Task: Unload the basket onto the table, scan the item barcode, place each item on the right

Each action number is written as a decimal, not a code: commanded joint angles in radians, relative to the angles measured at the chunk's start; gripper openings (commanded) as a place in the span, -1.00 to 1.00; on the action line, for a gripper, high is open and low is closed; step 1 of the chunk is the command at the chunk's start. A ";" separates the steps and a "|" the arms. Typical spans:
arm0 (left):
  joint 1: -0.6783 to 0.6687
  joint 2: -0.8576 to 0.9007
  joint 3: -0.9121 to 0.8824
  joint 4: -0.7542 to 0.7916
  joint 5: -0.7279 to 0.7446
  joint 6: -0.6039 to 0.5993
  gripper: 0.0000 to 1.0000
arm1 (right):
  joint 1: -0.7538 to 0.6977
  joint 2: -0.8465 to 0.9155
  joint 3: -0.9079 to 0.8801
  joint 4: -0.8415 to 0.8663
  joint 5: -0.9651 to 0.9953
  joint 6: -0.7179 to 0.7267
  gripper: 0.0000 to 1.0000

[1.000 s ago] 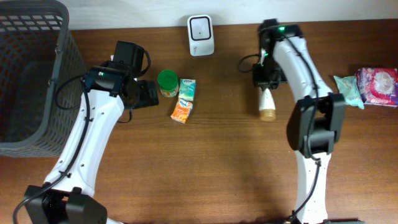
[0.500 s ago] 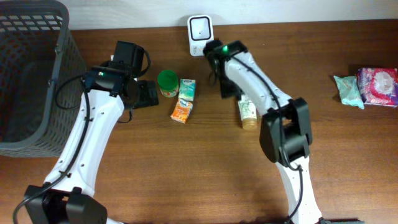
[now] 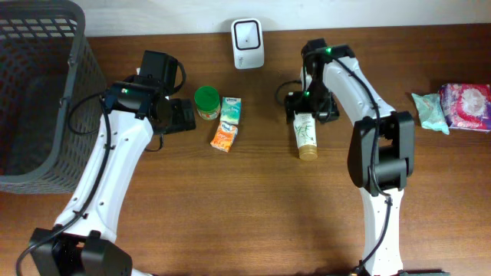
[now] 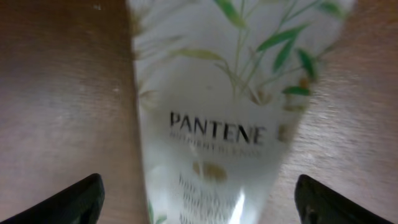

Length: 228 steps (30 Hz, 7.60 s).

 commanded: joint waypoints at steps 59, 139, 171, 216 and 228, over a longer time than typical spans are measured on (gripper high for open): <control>-0.003 -0.003 0.002 0.002 -0.010 -0.010 0.98 | 0.161 0.007 0.161 0.867 0.043 0.104 -0.92; -0.003 -0.003 0.002 0.002 -0.011 -0.010 0.98 | 0.364 0.005 -0.012 0.262 -0.165 0.541 0.21; -0.003 -0.003 0.002 0.002 -0.011 -0.010 0.98 | 0.396 -0.008 0.177 -0.232 0.267 0.523 0.15; -0.003 -0.003 0.002 0.002 -0.011 -0.010 0.98 | -0.122 0.068 0.023 -0.109 -0.519 -0.158 -0.29; -0.003 -0.003 0.002 0.002 -0.011 -0.010 0.98 | 0.035 0.070 0.204 -0.297 -0.219 -0.241 0.14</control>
